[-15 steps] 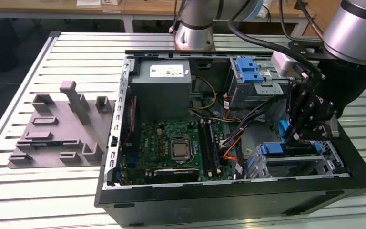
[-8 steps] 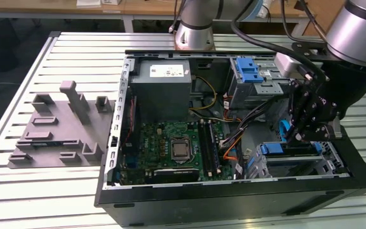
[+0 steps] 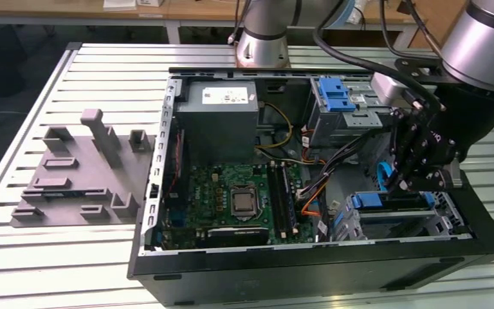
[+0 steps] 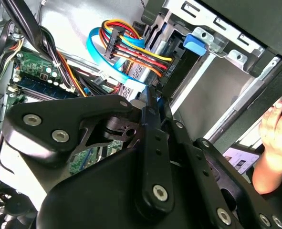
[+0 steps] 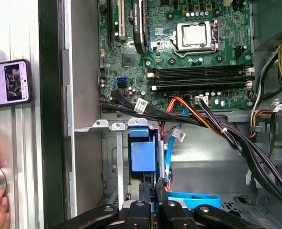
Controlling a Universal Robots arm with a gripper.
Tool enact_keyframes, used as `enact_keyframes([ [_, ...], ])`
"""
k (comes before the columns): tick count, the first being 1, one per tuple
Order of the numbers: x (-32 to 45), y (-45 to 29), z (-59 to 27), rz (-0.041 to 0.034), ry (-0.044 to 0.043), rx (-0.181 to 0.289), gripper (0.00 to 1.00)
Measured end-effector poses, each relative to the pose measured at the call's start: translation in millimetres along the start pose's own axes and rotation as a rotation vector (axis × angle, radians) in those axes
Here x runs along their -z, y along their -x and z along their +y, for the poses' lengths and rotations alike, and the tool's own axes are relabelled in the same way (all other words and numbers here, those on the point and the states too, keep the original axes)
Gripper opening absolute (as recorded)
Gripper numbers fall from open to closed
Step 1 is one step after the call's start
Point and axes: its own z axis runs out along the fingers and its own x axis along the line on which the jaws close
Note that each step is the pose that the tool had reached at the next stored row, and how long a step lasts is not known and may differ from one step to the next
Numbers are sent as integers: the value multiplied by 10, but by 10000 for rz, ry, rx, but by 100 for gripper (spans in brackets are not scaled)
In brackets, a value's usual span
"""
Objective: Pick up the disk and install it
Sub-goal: 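Insert the second disk wire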
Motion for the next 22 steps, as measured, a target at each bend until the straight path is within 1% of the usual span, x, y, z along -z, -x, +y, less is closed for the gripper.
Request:
enact_keyframes([
  [15, -25, 4, -27, -51, 3, 2, 16],
  [22, -37, 5, -29, -62, 3, 1, 16],
])
